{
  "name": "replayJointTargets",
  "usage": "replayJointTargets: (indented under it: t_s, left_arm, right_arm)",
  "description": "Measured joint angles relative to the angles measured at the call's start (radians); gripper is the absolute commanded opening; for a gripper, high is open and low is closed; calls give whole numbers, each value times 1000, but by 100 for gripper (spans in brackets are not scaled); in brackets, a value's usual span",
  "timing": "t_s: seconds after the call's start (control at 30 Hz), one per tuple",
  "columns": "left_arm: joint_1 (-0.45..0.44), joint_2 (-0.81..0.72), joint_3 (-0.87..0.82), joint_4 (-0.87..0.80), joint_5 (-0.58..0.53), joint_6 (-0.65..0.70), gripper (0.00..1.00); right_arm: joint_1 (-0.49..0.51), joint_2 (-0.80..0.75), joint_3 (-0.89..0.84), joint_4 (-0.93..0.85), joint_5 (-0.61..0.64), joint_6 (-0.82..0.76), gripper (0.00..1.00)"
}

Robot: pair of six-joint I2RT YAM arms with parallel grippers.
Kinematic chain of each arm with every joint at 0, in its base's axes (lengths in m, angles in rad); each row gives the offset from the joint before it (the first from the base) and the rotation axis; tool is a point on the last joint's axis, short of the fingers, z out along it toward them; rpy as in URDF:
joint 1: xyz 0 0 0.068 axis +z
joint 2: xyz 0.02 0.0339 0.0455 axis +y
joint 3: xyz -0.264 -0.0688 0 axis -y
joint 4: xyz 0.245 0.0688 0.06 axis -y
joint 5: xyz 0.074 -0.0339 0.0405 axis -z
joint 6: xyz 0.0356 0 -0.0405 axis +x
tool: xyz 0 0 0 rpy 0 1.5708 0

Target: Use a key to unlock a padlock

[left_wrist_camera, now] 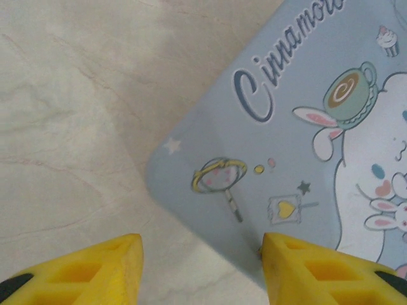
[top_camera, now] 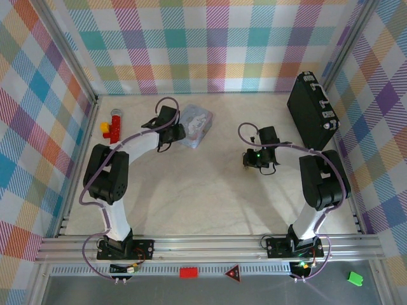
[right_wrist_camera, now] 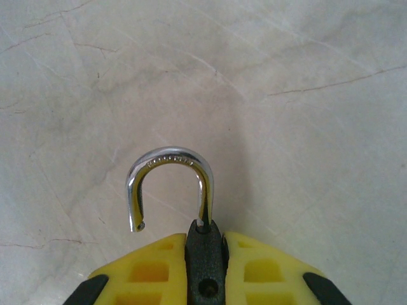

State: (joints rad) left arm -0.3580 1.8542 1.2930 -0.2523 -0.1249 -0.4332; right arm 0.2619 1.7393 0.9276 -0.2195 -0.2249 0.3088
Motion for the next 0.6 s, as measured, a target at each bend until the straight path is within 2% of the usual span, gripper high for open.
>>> replayJointTargets:
  t_s: [0.13, 0.27, 0.37, 0.53, 0.6]
  left_arm:
    - [21, -100, -106, 31, -4, 27, 57]
    - [51, -242, -238, 114, -25, 37, 62]
    - [76, -354, -334, 155, -80, 29, 71]
    - [106, -490, -442, 178, -209, 27, 75]
    - [120, -529, -471, 183, -240, 37, 83]
  right_arm:
    - [0, 0, 4, -21, 11, -16, 34]
    - [-3, -20, 5, -44, 23, -22, 43]
    - [-23, -64, -2, -61, 30, -27, 49]
    - [-47, -205, -16, -90, 80, -40, 54]
    - [-53, -269, -29, -84, 109, -46, 56]
